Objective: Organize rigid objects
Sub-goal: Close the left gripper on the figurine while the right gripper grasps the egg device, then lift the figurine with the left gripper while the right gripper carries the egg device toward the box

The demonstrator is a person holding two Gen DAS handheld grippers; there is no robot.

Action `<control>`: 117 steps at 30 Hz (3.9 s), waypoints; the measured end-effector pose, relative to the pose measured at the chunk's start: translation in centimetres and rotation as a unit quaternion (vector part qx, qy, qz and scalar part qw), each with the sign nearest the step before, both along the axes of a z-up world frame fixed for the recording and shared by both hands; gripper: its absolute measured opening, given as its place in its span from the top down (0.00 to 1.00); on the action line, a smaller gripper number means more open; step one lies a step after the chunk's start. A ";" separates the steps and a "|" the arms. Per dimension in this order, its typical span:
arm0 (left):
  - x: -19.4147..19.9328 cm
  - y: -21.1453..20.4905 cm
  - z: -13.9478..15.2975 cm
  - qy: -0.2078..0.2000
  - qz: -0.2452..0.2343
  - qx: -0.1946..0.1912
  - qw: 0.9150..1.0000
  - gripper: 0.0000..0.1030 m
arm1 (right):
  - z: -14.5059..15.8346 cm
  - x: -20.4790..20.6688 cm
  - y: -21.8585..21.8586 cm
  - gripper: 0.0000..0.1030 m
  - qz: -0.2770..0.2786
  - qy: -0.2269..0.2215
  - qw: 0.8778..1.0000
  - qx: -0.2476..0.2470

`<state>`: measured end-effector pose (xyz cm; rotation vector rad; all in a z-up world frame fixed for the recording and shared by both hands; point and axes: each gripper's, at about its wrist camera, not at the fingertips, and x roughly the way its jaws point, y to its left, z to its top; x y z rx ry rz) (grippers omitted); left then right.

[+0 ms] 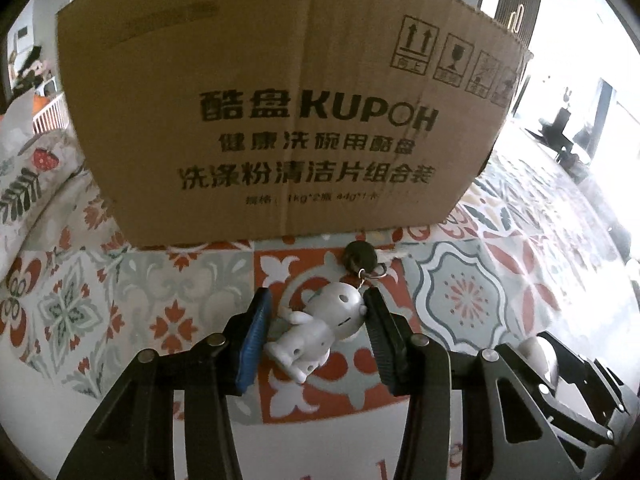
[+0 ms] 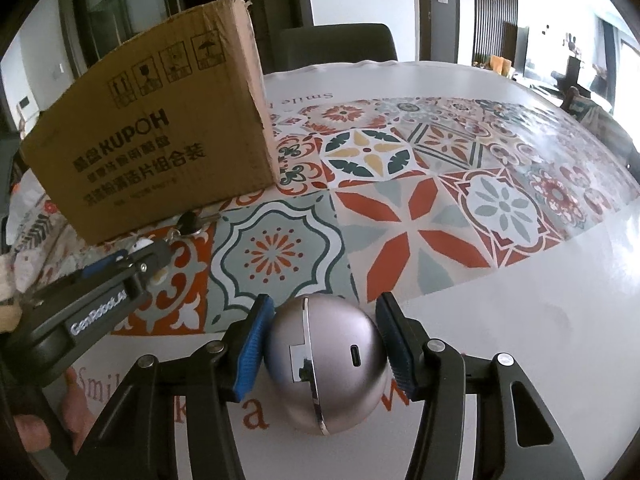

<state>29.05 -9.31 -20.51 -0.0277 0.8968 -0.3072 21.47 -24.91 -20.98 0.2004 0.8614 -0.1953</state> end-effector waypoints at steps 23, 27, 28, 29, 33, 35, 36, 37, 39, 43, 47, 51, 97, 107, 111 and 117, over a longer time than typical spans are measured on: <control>-4.6 3.6 2.9 -0.029 -0.016 -0.022 0.999 0.57 | 3.6 -1.4 2.1 0.62 0.044 -0.044 0.998 -0.014; -4.8 2.4 2.7 -0.024 -0.024 -0.021 0.999 0.69 | 2.9 -1.9 1.3 0.37 0.044 -0.038 0.998 0.019; -4.9 2.3 2.4 -0.022 -0.025 -0.017 0.999 0.71 | 2.8 -2.2 1.4 0.30 0.044 -0.042 0.998 0.012; -4.9 2.2 2.2 -0.020 -0.024 -0.016 0.999 0.71 | 2.7 -2.4 1.5 0.30 0.045 -0.045 0.998 0.003; -4.7 2.4 1.2 -0.012 -0.019 -0.021 1.000 0.71 | 1.9 -1.9 1.6 0.29 0.050 -0.033 0.998 -0.013; -4.7 2.7 1.1 -0.010 -0.019 -0.026 0.999 0.71 | 1.3 -1.5 1.6 0.29 0.051 -0.022 0.998 -0.011; -4.6 2.8 1.1 -0.009 -0.020 -0.030 0.999 0.71 | 1.0 -1.3 1.5 0.29 0.049 -0.016 0.999 -0.012; -4.6 3.0 1.0 -0.010 -0.019 -0.032 0.999 0.71 | 0.6 -1.1 1.5 0.29 0.047 -0.011 0.999 -0.009; -4.6 3.2 1.0 -0.010 -0.019 -0.035 0.999 0.71 | 0.0 -0.7 1.5 0.29 0.049 -0.002 0.999 -0.005; -4.7 3.7 0.9 -0.008 -0.026 -0.047 0.999 0.71 | -0.1 -0.7 1.8 0.30 0.051 -0.004 0.999 -0.007; -4.9 4.1 0.9 -0.009 -0.027 -0.042 0.999 0.71 | -0.2 -0.7 2.1 0.44 0.048 0.003 0.999 -0.017; -5.0 4.5 0.5 -0.005 -0.032 -0.044 0.999 0.70 | -0.1 -0.9 2.5 0.46 0.051 0.003 0.998 -0.021; -6.8 7.2 11.2 -0.091 -0.020 -0.059 0.994 0.72 | 10.4 -2.9 5.4 0.46 0.096 -0.108 0.989 -0.005; -6.0 7.9 14.3 -0.113 -0.014 -0.055 0.992 0.72 | 13.4 -1.8 6.3 0.46 0.114 -0.131 0.985 -0.001; -5.6 8.1 15.5 -0.121 -0.013 -0.057 0.991 0.72 | 14.8 -1.1 6.6 0.46 0.120 -0.142 0.983 -0.004; -4.7 8.2 17.5 -0.135 -0.013 -0.052 0.989 0.72 | 16.6 0.1 6.8 0.46 0.127 -0.151 0.980 -0.008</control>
